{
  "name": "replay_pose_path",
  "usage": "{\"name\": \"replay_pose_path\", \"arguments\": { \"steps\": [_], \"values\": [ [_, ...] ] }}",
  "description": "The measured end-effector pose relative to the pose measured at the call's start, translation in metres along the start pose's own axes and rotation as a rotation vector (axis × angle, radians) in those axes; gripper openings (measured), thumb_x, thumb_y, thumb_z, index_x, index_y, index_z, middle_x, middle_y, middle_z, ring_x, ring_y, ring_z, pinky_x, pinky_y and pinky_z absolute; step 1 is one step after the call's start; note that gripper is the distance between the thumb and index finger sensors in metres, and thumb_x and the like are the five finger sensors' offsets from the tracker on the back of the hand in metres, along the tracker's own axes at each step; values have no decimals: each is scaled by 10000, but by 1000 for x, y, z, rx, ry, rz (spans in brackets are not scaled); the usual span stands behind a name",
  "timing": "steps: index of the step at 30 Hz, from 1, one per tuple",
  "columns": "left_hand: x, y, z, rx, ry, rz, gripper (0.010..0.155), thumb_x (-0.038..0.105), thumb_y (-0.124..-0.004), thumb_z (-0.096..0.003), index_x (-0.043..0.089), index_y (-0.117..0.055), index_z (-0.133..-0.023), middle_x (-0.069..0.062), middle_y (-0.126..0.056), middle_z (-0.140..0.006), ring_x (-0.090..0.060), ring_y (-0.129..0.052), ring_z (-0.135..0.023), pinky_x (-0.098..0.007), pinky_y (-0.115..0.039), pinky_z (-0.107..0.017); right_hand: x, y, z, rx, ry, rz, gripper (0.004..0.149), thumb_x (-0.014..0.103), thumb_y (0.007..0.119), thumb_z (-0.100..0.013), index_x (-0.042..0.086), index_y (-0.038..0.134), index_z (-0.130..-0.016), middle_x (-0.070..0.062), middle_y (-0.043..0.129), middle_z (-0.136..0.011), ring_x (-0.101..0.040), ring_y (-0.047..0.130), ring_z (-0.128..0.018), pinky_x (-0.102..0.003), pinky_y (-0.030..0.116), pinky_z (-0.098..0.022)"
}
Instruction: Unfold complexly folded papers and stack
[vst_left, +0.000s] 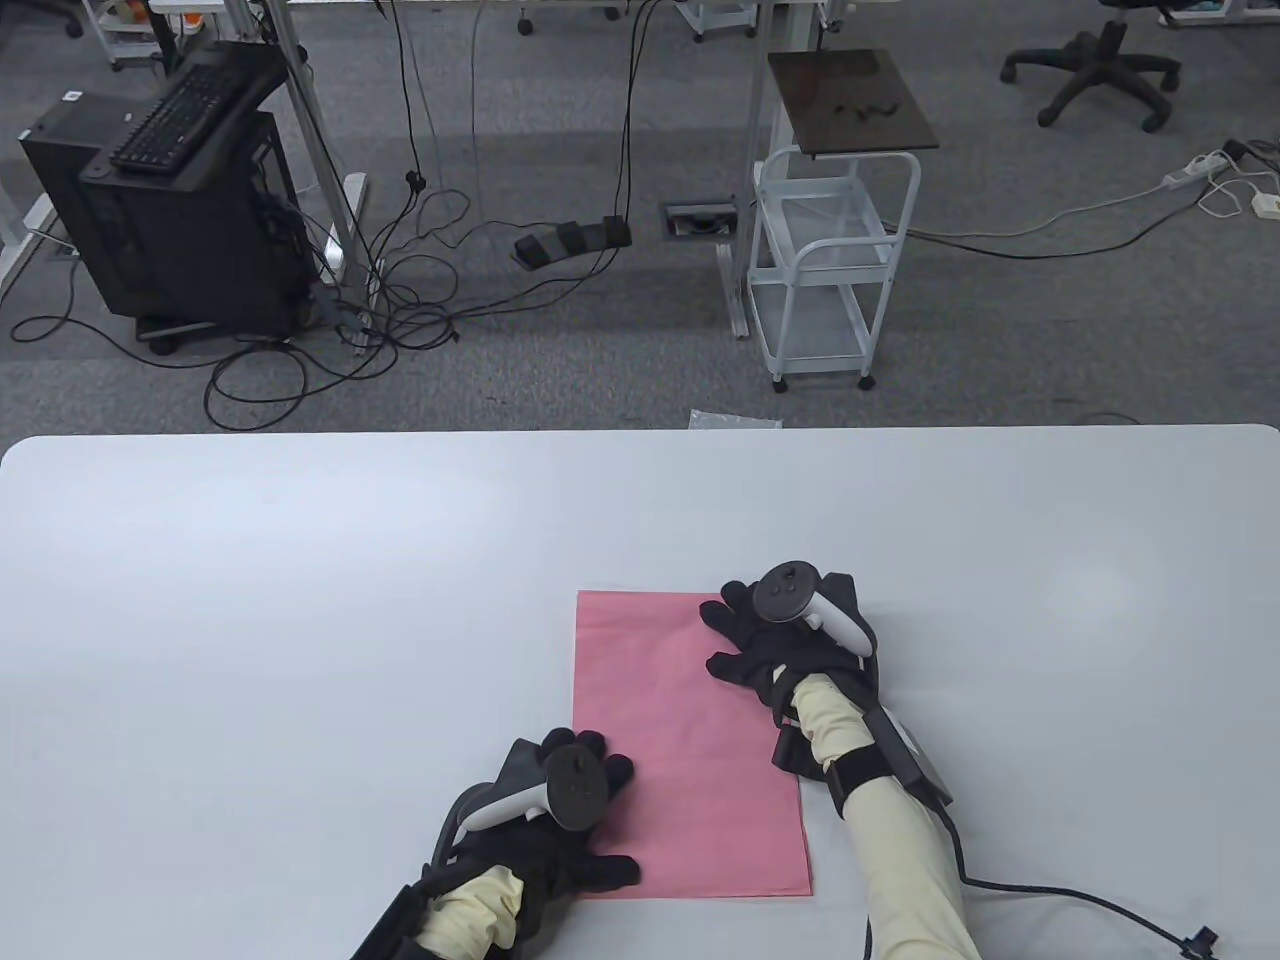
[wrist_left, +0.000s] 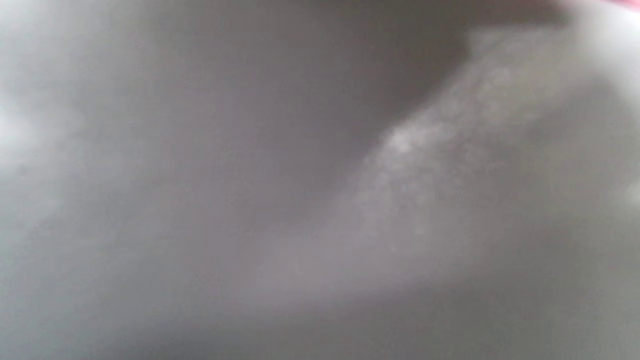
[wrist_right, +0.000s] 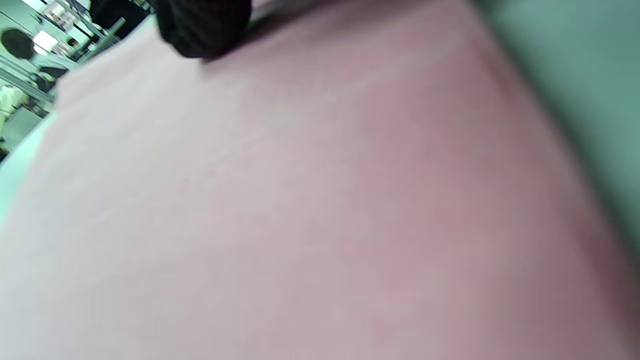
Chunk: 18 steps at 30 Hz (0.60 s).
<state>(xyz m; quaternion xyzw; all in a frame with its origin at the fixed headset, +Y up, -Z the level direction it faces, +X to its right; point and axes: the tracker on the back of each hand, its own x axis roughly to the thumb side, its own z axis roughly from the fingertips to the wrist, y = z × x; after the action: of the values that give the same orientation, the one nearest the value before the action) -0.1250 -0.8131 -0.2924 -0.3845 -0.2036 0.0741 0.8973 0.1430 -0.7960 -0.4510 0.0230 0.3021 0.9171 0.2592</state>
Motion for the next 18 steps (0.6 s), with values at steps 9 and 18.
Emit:
{"name": "replay_pose_path", "arguments": {
  "steps": [9,18],
  "values": [
    [0,0,0,1,-4,2,965,737,-565,-439,407,170,-969,108,349,-975,-235,342,-916,-544,199,-588,-11,37,102,-7,-334,267,666,520,646,-505,441,310,-1076,208,58,-1159,-34,-111,-1022,-486,-121,-687],
    [0,1,0,14,3,5,965,731,-584,-434,407,147,-976,106,327,-987,-239,320,-928,-547,183,-600,-36,82,120,146,-260,316,797,561,680,-469,413,172,-1064,171,-14,-1133,-130,-107,-1015,-519,-108,-671]
  ]
}}
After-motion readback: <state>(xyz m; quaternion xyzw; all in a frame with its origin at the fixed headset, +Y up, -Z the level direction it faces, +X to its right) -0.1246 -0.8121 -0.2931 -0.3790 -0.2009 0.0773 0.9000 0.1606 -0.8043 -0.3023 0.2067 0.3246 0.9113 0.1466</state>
